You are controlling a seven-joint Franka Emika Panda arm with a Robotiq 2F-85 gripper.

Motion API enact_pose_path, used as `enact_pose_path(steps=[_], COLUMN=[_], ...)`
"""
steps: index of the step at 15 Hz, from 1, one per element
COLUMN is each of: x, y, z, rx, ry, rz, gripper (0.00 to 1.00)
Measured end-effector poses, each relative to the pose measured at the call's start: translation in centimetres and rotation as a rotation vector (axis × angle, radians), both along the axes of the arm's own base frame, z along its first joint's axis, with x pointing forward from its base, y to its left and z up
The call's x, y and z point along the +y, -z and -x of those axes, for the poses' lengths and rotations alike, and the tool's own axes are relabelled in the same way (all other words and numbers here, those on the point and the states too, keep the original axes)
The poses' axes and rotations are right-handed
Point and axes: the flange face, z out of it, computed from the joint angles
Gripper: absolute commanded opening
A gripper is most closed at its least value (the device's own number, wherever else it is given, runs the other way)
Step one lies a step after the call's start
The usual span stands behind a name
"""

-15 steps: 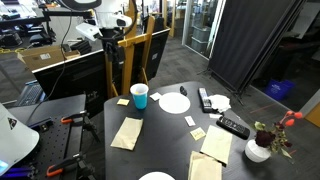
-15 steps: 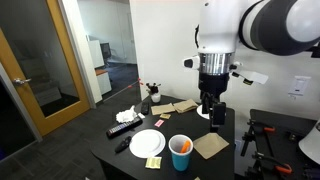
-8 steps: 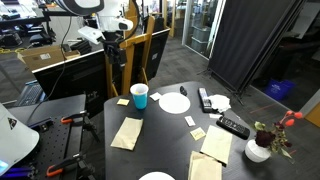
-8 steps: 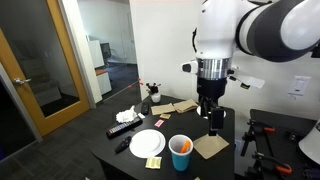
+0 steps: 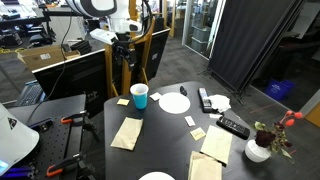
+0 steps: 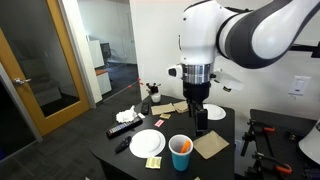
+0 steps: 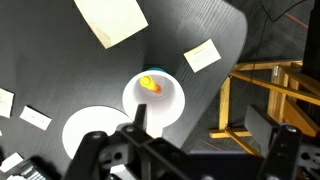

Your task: Remove the marker from the cup and put it on the table

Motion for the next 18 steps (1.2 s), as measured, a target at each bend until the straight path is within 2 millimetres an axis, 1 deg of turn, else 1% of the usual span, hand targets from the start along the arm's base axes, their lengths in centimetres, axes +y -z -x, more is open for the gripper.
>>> enact_pose_path(steps=[4, 7, 9, 11, 12, 13, 14, 16, 18], x=[-1.1, -1.8, -1.8, -1.7, -1.7, -1.7, -1.7, -1.6, -1.5], y=[0.9, 1.5, 1.9, 2.3, 2.5, 2.7, 2.9, 3.1, 3.3], z=[-1.9, -2.7, -3.0, -3.1, -3.2, -3.2, -3.2, -3.3, -3.3], rx=[0.048, 0.091, 0.112, 0.128, 0.135, 0.142, 0.148, 0.159, 0.169], ry=[0.005, 0.015, 0.018, 0.018, 0.018, 0.018, 0.018, 0.017, 0.015], rz=[0.045, 0.066, 0.072, 0.076, 0.078, 0.08, 0.081, 0.085, 0.089], gripper=[1.0, 1.0, 1.0, 0.94, 0.92, 0.87, 0.88, 0.84, 0.83])
